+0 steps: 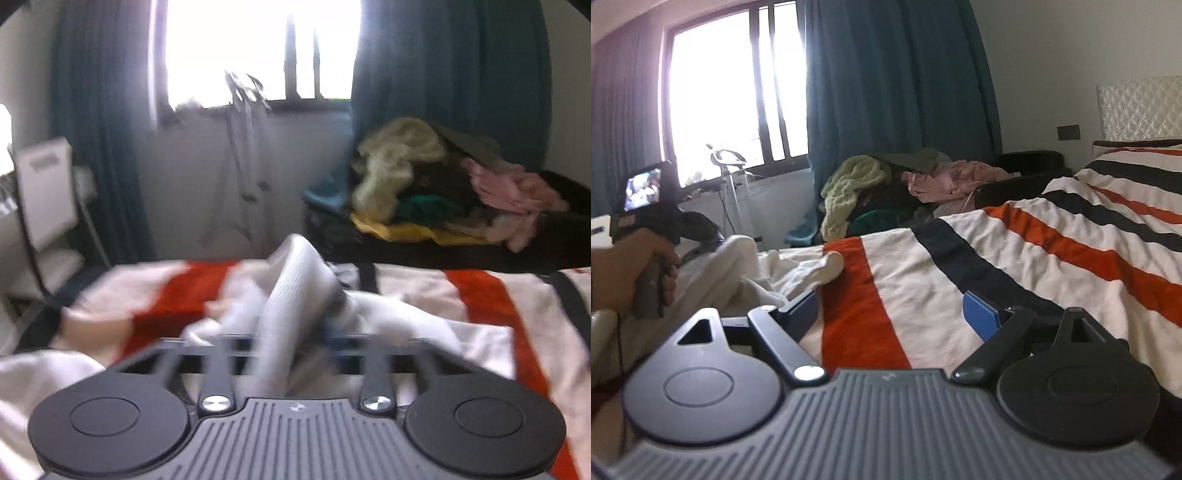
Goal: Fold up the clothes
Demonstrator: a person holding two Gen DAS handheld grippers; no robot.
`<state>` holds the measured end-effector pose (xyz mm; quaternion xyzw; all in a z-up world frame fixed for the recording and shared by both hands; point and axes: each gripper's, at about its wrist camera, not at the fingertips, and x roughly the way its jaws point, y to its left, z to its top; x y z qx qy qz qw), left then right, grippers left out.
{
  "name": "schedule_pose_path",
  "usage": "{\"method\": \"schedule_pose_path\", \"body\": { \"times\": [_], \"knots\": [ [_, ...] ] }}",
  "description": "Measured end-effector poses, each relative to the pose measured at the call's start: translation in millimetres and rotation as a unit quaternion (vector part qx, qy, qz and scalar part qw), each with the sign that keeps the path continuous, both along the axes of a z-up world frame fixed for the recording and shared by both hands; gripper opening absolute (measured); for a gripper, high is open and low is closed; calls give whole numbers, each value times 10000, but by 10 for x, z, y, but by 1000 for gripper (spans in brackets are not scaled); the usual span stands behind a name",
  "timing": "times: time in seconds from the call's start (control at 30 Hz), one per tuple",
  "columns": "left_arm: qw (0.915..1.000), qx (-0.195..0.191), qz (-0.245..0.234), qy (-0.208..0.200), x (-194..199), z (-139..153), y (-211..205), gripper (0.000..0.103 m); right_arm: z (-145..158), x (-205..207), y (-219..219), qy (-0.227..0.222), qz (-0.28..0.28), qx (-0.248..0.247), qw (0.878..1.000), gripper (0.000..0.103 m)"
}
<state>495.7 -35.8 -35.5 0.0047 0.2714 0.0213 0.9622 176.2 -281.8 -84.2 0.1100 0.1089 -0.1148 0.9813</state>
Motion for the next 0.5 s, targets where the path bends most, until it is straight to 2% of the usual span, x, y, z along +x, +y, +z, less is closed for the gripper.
{"method": "schedule_pose_path", "body": {
  "times": [0.07,0.17,0.3,0.37,0.47,0.5],
  "knots": [
    [9998,-96,-67,-168,-93,77,23,4,-34,23,-24,4,-111,57,9999,87],
    [9964,210,-583,-574,-488,286,-107,4,4,-61,-74,-235,-334,65,9991,87],
    [9838,326,-1443,-1017,-1410,553,-280,4,75,-210,-124,-513,-507,84,9974,87],
    [9756,235,-1816,-1213,-1981,611,-316,4,117,-290,-141,-615,-513,97,9967,87],
    [9703,-171,-2096,-1196,-2753,554,-282,4,211,-428,-163,-763,-529,68,9957,87],
    [9703,-316,-2140,-1080,-2966,472,-270,4,240,-473,-167,-796,-518,63,9955,87]
  ]
}}
